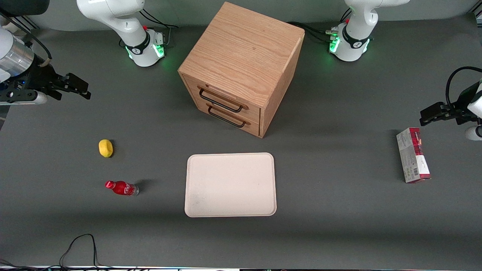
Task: Place coke bottle on tray
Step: 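Move the open right gripper down toward the red Coca-Cola bottle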
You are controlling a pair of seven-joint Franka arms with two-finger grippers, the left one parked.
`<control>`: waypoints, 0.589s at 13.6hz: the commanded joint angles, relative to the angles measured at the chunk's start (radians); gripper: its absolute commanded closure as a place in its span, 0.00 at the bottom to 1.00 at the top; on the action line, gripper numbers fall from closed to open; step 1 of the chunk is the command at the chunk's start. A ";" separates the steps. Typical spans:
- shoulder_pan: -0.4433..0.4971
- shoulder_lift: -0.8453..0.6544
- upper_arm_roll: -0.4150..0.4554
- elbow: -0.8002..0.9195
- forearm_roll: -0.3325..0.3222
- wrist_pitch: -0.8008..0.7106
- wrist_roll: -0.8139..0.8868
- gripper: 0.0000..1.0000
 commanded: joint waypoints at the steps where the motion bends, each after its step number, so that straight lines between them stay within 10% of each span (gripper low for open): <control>1: 0.005 0.030 0.003 0.063 -0.018 -0.047 0.028 0.00; 8: -0.006 0.498 -0.007 0.609 -0.003 -0.124 0.008 0.00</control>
